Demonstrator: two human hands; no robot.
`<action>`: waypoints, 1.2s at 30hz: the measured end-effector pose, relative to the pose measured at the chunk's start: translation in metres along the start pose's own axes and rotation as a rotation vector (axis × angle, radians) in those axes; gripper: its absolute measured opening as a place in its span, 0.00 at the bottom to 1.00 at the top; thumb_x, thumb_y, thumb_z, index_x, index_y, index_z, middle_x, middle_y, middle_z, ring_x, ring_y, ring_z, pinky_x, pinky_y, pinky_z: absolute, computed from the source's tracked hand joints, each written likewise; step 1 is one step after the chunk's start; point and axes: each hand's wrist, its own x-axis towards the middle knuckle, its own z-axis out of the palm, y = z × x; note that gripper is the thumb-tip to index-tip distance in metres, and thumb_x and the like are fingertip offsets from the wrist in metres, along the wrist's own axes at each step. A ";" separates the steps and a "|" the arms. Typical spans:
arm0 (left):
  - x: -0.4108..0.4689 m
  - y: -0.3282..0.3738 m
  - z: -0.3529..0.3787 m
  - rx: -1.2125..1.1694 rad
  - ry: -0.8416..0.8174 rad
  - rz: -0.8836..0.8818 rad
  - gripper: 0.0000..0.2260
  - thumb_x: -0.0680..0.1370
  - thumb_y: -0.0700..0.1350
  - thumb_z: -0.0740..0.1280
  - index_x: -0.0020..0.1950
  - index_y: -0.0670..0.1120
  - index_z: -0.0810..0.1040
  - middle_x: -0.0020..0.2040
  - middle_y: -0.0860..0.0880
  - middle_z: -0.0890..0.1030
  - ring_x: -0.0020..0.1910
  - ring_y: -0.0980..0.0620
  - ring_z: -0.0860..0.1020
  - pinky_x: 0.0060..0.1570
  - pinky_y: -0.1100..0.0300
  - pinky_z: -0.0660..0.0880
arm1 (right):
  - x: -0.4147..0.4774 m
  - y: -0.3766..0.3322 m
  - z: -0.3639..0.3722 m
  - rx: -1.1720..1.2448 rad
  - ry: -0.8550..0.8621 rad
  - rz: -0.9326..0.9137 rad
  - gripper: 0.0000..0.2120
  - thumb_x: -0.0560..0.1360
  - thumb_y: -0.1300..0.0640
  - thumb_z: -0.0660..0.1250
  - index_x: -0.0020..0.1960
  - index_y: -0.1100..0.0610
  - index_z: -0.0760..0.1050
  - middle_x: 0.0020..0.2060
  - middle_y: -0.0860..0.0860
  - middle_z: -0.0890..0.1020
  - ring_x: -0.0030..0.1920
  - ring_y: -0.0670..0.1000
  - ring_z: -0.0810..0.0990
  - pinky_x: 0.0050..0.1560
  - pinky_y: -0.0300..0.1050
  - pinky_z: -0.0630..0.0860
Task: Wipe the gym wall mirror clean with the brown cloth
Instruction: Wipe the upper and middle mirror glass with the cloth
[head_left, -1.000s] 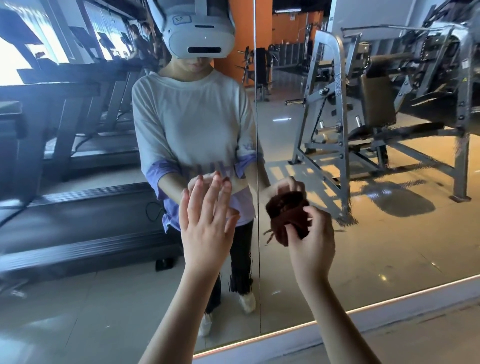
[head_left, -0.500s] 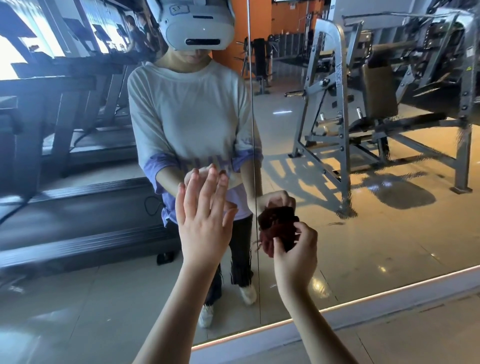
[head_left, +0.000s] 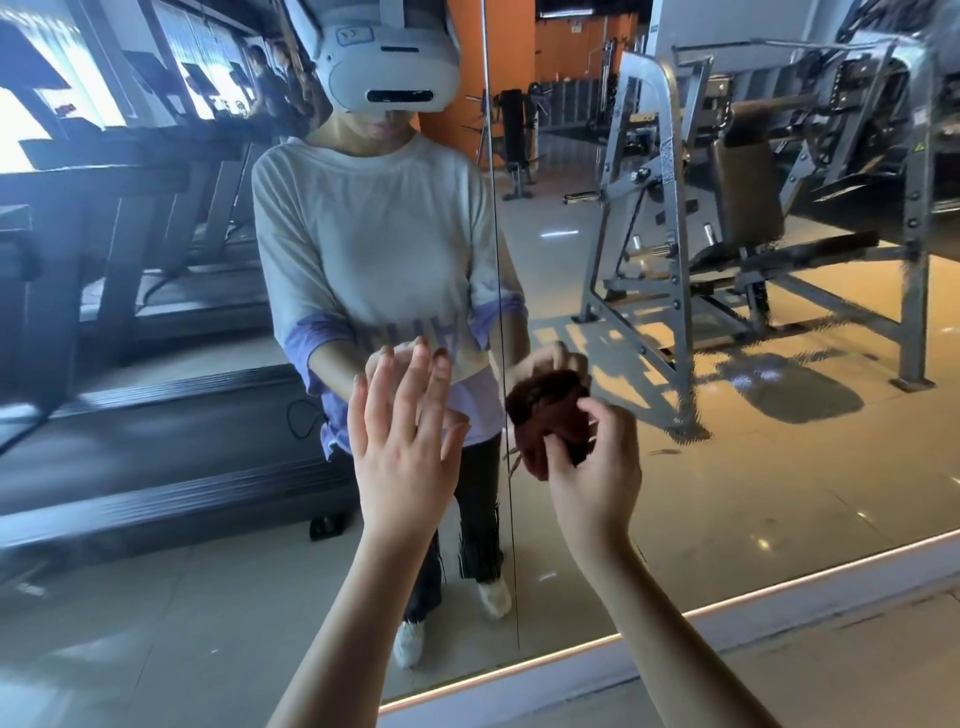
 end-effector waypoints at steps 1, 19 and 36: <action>0.000 0.000 -0.001 0.001 -0.003 0.001 0.34 0.72 0.43 0.78 0.74 0.45 0.68 0.74 0.45 0.66 0.74 0.38 0.65 0.77 0.46 0.55 | 0.012 -0.002 -0.002 0.028 0.056 0.024 0.21 0.66 0.69 0.75 0.58 0.63 0.75 0.54 0.58 0.79 0.53 0.58 0.79 0.51 0.40 0.73; 0.004 0.010 -0.007 0.026 -0.030 -0.052 0.32 0.71 0.41 0.77 0.73 0.44 0.70 0.73 0.45 0.67 0.74 0.40 0.65 0.73 0.41 0.62 | 0.066 -0.016 -0.015 -0.093 0.087 -0.428 0.20 0.71 0.65 0.71 0.62 0.57 0.74 0.55 0.59 0.79 0.55 0.56 0.72 0.47 0.55 0.79; 0.052 0.055 0.002 -0.052 -0.009 -0.042 0.32 0.73 0.49 0.73 0.75 0.47 0.66 0.73 0.47 0.67 0.73 0.43 0.64 0.71 0.44 0.63 | 0.120 -0.031 -0.042 -0.009 0.193 -0.270 0.19 0.69 0.64 0.74 0.59 0.59 0.79 0.53 0.57 0.81 0.53 0.60 0.79 0.47 0.33 0.67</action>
